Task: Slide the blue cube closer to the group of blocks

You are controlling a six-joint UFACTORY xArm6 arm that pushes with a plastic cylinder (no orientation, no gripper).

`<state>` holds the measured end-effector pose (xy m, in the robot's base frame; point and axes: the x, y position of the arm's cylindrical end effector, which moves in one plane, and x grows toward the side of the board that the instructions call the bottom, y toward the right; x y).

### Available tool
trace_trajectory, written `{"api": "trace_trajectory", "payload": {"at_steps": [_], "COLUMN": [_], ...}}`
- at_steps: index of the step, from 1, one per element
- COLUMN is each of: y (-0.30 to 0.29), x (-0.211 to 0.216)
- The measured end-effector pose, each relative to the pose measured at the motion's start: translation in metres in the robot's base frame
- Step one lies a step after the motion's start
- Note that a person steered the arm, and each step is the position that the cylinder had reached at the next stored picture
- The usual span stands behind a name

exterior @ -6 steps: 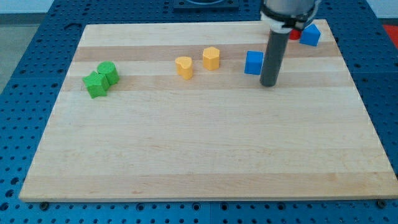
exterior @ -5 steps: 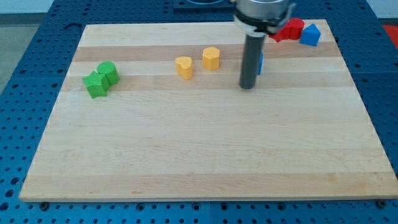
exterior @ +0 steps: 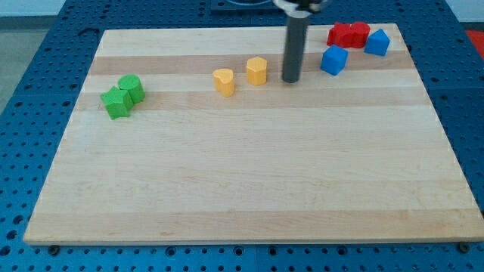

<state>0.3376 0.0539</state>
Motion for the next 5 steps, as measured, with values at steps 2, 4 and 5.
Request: {"api": "trace_trajectory", "payload": {"at_steps": [2,4,5], "y": [0.065,0.093,0.073], "x": [-0.032,-0.054,-0.030]}}
